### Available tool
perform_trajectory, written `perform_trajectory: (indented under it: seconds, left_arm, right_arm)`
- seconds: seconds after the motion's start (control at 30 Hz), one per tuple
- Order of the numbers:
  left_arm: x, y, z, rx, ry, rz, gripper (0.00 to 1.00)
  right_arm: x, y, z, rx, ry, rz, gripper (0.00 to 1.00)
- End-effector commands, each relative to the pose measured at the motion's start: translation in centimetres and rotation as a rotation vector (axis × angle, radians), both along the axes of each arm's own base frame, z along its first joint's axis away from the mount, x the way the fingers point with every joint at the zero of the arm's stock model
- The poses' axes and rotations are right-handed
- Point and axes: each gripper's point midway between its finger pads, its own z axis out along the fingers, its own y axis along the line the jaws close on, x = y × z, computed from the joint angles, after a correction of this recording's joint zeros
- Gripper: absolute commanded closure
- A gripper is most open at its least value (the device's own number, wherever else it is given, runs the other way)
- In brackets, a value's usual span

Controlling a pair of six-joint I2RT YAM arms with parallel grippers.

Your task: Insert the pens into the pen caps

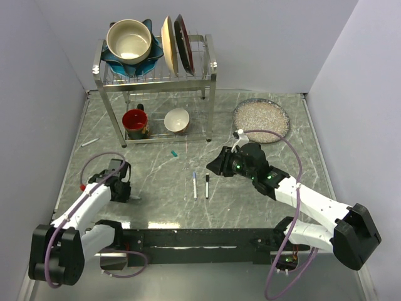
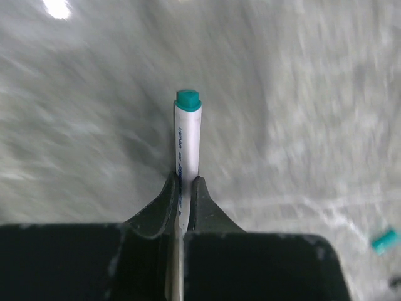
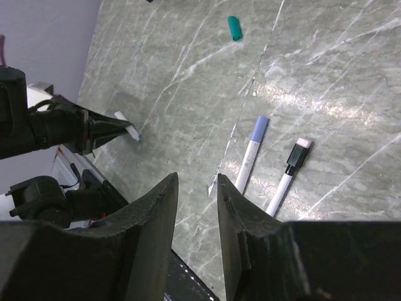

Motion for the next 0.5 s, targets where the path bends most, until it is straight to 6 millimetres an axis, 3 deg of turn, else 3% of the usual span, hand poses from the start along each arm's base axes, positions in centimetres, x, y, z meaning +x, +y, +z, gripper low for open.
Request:
perform_trajectory:
  seconds: [0.0,0.27,0.47]
  left_arm:
    - [0.9,-5.7,0.5,-0.189,-0.057,-0.073,0.99]
    - [2.3,-10.2,2.0,-0.278,-0.105,-0.081,0.99]
    - [4.8,-11.4,3.5,-0.304,-0.22,-0.1,0.96]
  right_arm:
    - [0.2,0.8,2.4,0.056,-0.061,0.016,0.61]
    - [0.1,0.4,2.5,0.056,-0.073,0.008,0.6]
    - [0.0,0.0,2.6,0.05,-0.087,0.0,0.59]
